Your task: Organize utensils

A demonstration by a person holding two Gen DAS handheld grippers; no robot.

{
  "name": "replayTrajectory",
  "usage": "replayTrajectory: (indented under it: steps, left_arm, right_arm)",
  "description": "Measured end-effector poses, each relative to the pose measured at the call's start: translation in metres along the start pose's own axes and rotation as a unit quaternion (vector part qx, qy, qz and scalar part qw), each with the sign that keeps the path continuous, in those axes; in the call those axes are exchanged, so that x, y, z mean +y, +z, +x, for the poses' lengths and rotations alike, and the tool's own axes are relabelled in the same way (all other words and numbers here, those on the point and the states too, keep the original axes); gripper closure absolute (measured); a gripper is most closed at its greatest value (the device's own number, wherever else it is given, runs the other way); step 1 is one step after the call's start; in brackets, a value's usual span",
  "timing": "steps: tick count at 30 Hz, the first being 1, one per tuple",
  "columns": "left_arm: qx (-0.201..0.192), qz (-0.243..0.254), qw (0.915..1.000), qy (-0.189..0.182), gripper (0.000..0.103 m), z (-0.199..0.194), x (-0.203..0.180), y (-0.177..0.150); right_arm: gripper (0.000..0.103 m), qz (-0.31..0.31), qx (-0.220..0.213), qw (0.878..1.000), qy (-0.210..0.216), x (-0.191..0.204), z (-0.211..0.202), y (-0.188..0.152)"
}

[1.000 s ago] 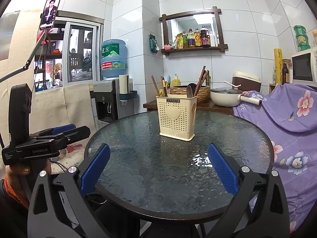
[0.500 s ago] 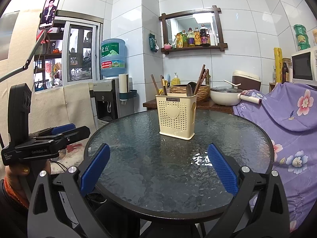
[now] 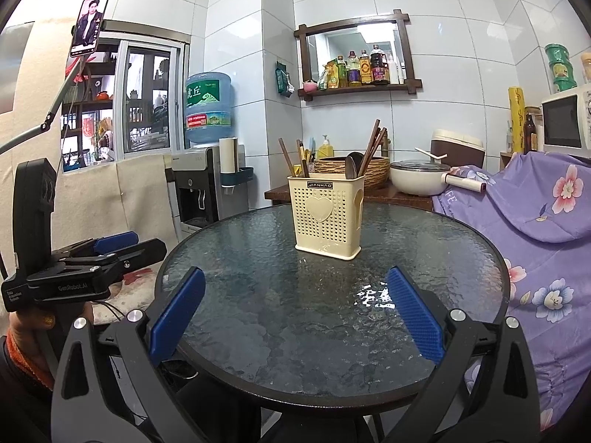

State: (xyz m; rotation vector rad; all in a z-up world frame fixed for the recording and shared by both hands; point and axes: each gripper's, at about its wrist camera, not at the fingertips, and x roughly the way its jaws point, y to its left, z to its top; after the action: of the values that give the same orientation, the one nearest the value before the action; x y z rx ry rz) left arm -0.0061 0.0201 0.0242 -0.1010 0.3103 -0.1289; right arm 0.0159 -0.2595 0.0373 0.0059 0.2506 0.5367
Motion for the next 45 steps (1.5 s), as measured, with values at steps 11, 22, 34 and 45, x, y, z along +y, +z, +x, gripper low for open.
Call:
replayTrajectory:
  steps: [11, 22, 34, 45]
  left_arm:
    - [0.004, 0.001, 1.0, 0.003, 0.006, 0.0016, -0.0007, -0.0006]
    - [0.005, 0.001, 1.0, 0.004, 0.006, 0.003, -0.0005, -0.0012]
    - [0.005, 0.002, 1.0, 0.004, 0.006, 0.0042, -0.0005, -0.0021]
    - [0.006, 0.002, 1.0, 0.004, 0.006, 0.0036, -0.001, -0.0027]
  right_arm:
    - [0.006, 0.002, 0.004, 1.0, 0.0, -0.0002, 0.0017, 0.0001]
    - [0.006, 0.001, 0.005, 1.0, 0.001, 0.0006, 0.0022, 0.0005]
    - [0.006, 0.0, 0.006, 1.0, 0.002, 0.0028, 0.0021, -0.002]
    - [0.006, 0.0, 0.006, 1.0, 0.001, 0.0034, 0.0024, -0.0019]
